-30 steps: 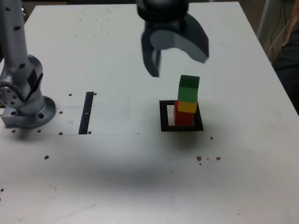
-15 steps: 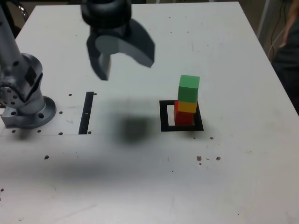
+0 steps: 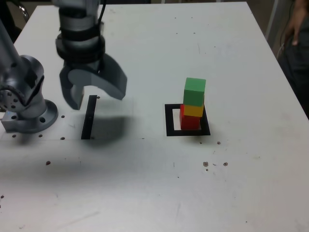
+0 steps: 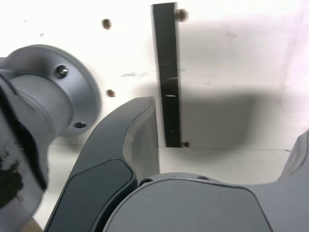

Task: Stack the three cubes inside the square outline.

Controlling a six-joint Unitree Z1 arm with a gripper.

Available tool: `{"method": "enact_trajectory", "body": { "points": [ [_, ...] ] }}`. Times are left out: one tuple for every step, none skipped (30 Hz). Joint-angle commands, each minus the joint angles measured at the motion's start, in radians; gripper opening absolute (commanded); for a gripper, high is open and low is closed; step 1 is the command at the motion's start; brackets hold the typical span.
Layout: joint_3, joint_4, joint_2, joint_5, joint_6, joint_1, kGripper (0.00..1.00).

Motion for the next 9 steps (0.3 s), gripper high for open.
{"method": "enact_trajectory", "body": {
  "points": [
    [0.022,-0.016,-0.005,-0.002,-0.003,0.001,1.00],
    [0.031,-0.020,-0.005,-0.002,-0.003,0.001,1.00],
    [0.039,-0.024,-0.005,-0.001,-0.003,0.001,1.00],
    [0.046,-0.027,-0.005,-0.001,-0.003,0.001,1.00],
    [0.053,-0.030,-0.005,-0.002,-0.003,0.001,1.00],
    [0.061,-0.034,-0.006,-0.002,-0.003,0.001,1.00],
    [0.068,-0.037,-0.006,-0.003,-0.003,0.001,1.00],
    [0.076,-0.041,-0.006,-0.003,-0.003,0.001,1.00],
    [0.083,-0.046,-0.006,-0.004,-0.003,0.001,1.00]
  ]
}}
